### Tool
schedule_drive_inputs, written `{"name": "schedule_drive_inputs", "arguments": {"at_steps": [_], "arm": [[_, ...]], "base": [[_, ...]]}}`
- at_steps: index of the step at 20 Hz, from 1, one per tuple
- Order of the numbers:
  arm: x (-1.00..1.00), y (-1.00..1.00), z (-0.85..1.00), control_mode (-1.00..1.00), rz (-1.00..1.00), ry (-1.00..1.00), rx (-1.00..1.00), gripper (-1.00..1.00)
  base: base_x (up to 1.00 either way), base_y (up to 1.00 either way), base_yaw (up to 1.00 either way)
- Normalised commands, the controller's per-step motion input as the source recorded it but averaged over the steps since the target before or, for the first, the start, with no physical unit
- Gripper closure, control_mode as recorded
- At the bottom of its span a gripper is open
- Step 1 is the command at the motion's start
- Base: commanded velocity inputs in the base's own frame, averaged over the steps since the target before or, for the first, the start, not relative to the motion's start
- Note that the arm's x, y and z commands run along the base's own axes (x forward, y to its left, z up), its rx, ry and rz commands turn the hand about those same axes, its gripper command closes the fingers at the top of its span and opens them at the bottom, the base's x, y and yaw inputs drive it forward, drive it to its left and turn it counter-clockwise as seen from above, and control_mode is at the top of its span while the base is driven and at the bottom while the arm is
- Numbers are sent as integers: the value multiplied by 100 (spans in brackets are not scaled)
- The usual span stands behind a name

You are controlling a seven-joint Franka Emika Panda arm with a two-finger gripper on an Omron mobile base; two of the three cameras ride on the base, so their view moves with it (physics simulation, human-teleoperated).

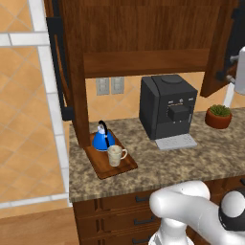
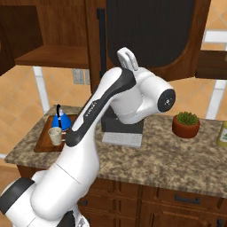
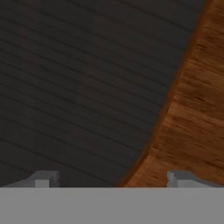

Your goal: Pick the kettle from the counter and place it on the tray. Then pick the mug from the cabinet and place it on the tray. Then close the cabinet doors.

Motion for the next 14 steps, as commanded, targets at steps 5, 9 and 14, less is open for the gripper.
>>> {"name": "schedule_drive_inputs", "arguments": {"at_steps": [5, 9, 14], "arm": [[46, 0, 0, -100, -1, 9, 0, -100], [44, 3, 0, -100, -1, 10, 0, -100], [43, 6, 0, -100, -1, 9, 0, -100]], "base": [[0, 0, 0], [0, 0, 0], [0, 0, 0]]}}
